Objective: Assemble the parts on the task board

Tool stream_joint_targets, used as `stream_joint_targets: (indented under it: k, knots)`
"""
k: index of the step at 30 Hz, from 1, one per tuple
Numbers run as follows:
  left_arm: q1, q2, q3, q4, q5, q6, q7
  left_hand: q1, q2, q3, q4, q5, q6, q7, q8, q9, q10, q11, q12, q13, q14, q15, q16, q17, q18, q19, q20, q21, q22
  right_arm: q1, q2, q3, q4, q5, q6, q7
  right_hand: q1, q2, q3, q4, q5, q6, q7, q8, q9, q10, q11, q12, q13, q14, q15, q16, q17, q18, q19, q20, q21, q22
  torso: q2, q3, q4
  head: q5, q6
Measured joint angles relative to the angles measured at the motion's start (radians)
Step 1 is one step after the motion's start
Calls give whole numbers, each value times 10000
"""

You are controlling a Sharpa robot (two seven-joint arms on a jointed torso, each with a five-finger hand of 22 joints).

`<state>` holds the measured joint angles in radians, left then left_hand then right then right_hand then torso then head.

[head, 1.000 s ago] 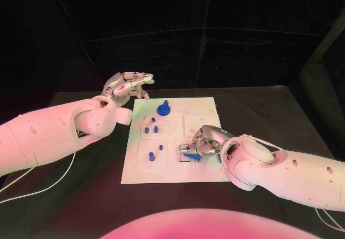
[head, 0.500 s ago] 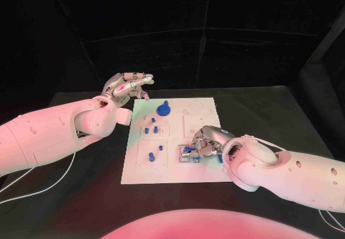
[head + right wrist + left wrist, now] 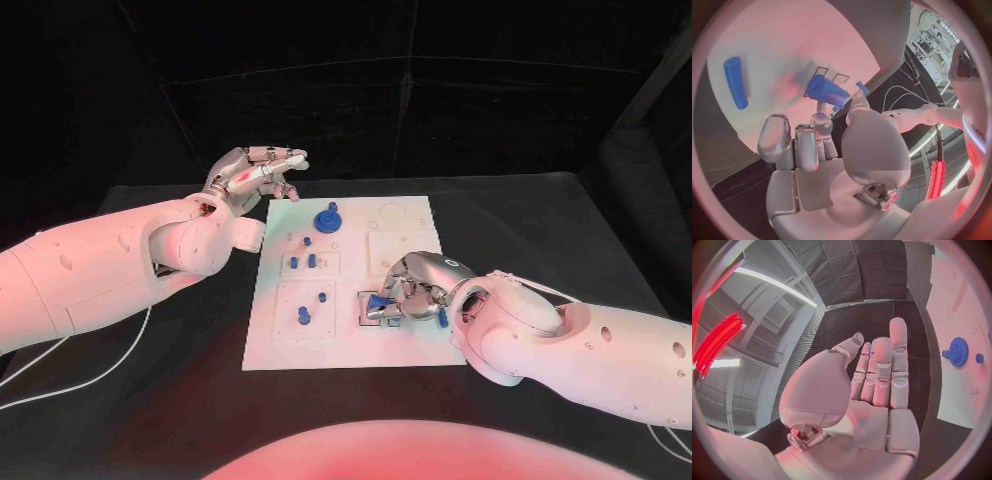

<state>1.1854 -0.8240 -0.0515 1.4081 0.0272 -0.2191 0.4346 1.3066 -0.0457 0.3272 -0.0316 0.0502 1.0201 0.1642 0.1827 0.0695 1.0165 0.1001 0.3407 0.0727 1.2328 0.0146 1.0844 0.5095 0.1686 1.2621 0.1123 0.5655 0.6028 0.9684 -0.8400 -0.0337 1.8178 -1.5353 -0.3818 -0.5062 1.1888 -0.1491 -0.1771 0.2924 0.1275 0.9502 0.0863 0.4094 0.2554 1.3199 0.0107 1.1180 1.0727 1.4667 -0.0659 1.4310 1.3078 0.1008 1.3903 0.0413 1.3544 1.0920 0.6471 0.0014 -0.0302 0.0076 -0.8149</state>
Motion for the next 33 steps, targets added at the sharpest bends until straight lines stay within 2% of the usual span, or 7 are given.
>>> stream_joint_targets:
  k: [3,7,9,13,22,33]
  knots:
    - [0,-2,0,-1,0,6,-9,0,0,0,0,0,0,0,0,0,0,0,0,-12,0,0,0,-22,0,0,0,0,-12,0,-25,0,1,-148,28,22,332,131,64,-65,321,0,0,0,-59,-1,-1,0,-8,0,0,0,-1,0,0,0,0,0,0,-1,0,-1,1]
    - [0,-3,0,-2,0,14,-25,0,0,0,0,0,0,0,0,0,0,0,0,-12,0,0,0,-22,0,0,0,0,-12,0,-55,1,6,-406,124,29,691,187,90,-91,416,0,0,0,-114,-36,-36,-39,-15,0,0,0,-1,-1,-10,10,0,0,0,-2,0,-1,1]
    - [0,-4,0,-2,0,20,-34,0,0,0,0,0,0,0,0,1,0,0,0,-12,0,0,0,-22,0,0,0,0,-12,0,-57,1,11,-585,203,29,911,240,122,-123,549,0,0,0,-146,-73,1,-39,-25,0,0,0,-1,0,-36,36,0,7,0,-2,0,-2,0]
    - [0,-7,-1,-1,0,29,-49,0,0,0,0,0,0,0,0,1,0,0,0,-11,0,0,0,-22,0,0,0,0,-12,0,-57,2,18,-942,393,25,1374,355,210,-217,962,0,0,0,-213,-72,0,-39,-36,0,0,0,-1,0,-36,36,0,36,0,-2,1,-5,0]
    - [0,-12,-1,2,0,48,-75,0,0,0,0,0,0,0,0,1,0,0,0,-11,0,0,0,-21,0,0,0,0,-11,2,-40,3,-4,-1426,772,-19,1578,458,179,-267,1372,0,0,-37,-278,-72,0,-81,-65,0,0,0,-2,-1,-36,36,0,45,-3,-7,7,-9,-16]
    - [0,-13,-1,2,0,60,-98,0,0,0,0,0,-37,37,0,2,0,0,0,-9,1,1,0,-21,-1,0,0,1,-10,4,10,6,-55,-1649,896,-93,1656,572,178,-265,1503,33,32,-37,-309,-72,1,-81,-65,0,-1,0,-3,0,-36,35,0,75,-3,-6,12,-3,-16]
